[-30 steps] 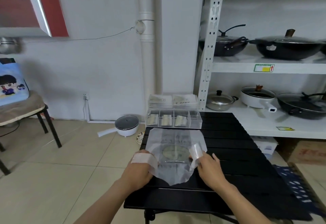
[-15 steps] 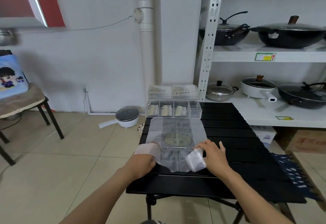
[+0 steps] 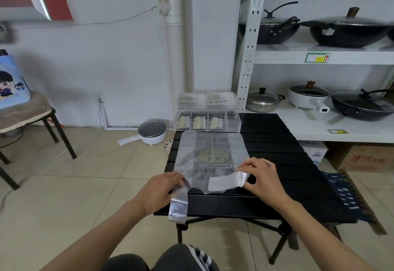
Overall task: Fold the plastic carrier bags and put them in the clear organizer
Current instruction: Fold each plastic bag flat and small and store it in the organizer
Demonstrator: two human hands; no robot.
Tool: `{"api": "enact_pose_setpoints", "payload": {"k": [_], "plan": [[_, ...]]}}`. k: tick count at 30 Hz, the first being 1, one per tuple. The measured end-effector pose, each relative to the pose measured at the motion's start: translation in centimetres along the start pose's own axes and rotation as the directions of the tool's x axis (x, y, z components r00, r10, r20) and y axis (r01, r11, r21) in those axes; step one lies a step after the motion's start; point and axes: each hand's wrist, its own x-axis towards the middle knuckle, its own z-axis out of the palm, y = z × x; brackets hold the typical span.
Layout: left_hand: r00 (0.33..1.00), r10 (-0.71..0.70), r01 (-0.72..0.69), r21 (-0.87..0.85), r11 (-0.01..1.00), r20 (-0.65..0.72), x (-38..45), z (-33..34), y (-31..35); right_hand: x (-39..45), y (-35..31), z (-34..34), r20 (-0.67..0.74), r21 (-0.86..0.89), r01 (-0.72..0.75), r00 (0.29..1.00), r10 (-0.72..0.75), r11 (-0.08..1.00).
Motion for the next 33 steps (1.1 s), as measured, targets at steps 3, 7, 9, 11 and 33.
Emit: {"api": "enact_pose_setpoints", "payload": {"k": [3,7,9,11,33], "plan": [[1.0,-0.003,0.004,0.027,1.0,-0.003,-0.1,0.6,-0.1,-1.4,-0.5,-0.3,0.003,-0.02,0.027,1.0,-0.027,0.999],[1.0,0.0,-0.001,0.017,1.0,0.023,-0.3,0.6,-0.4,-2.9,-0.3,-0.8,0.128,0.052,-0.024,0.992,0.017,0.998],[0.999,-0.007,0.006,0.012,1.0,0.034,-0.2,0.6,-0.4,-3.4,-0.5,-1.2,0.238,0.114,-0.064,0.971,0.035,0.991],[0.998,-0.03,0.03,0.012,0.999,0.05,-0.1,0.4,-0.2,-3.7,-0.6,-1.2,0.276,0.129,-0.078,0.96,0.04,0.989],[0.985,0.138,-0.151,0.139,0.979,0.1,-2.7,0.7,1.2,-8.8,0.2,-2.9,0.257,0.139,-0.083,0.965,0.045,0.987]]}}
